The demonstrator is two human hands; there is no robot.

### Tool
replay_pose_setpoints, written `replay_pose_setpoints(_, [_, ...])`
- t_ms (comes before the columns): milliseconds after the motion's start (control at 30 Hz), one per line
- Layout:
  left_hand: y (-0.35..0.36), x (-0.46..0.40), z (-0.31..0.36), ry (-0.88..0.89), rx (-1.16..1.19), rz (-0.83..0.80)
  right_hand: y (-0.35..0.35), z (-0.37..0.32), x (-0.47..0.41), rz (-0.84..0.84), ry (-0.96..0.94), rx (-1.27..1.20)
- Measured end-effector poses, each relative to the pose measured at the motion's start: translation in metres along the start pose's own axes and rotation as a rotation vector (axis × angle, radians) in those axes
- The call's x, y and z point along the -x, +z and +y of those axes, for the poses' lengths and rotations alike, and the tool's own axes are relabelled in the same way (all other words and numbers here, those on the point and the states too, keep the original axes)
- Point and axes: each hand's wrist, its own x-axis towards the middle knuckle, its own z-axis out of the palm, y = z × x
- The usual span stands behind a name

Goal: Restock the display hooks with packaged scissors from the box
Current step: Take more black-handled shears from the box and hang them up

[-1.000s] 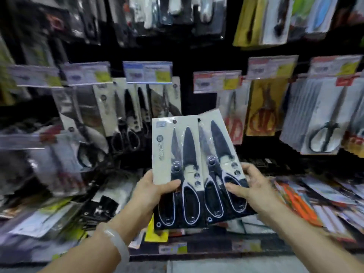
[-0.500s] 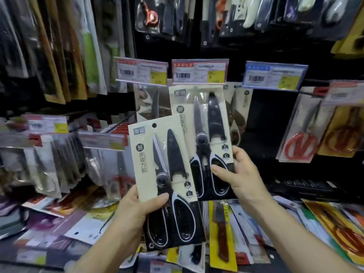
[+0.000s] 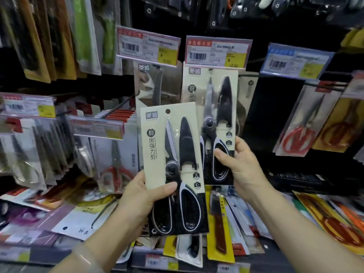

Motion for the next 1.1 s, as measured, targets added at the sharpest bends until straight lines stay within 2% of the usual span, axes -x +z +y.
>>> replay_pose_setpoints(133, [0.008,-0.002,0.002,0.004,-0.077,0.015,-0.002,0.002,-0.027,0.000,0.132,0.029])
replay_pose_setpoints(300, [0.014,-0.002,0.000,0.045,-0.151,0.050,-0.009,0.008,-0.042,0.151,0.225,0.669])
replay_pose_setpoints(367, [0.018,-0.005,0.000,0.061,-0.171,0.072,-0.010,0.003,-0.026,0.163,0.177,0.566])
replay_pose_setpoints(433, [0.026,-0.010,0.001,0.084,-0.187,0.083,-0.006,-0.007,-0.007,-0.024,0.181,0.300])
replay_pose_setpoints(500, [0.038,-0.015,0.002,0.109,-0.192,0.066,-0.005,-0.010,0.006,-0.203,0.173,0.241])
replay_pose_setpoints(533, [0.046,-0.017,0.003,0.124,-0.192,0.057,-0.005,-0.011,0.007,-0.220,0.126,0.258])
replay_pose_setpoints(633, [0.068,-0.022,0.010,0.179,-0.198,0.040,-0.010,-0.019,0.001,-0.131,-0.019,0.217])
replay_pose_setpoints(800, [0.085,-0.039,0.033,0.233,-0.217,0.001,-0.018,-0.042,-0.019,-0.142,-0.147,0.203])
replay_pose_setpoints(1100, [0.076,-0.048,0.042,0.224,-0.246,-0.023,-0.005,-0.036,-0.028,-0.132,-0.109,0.204])
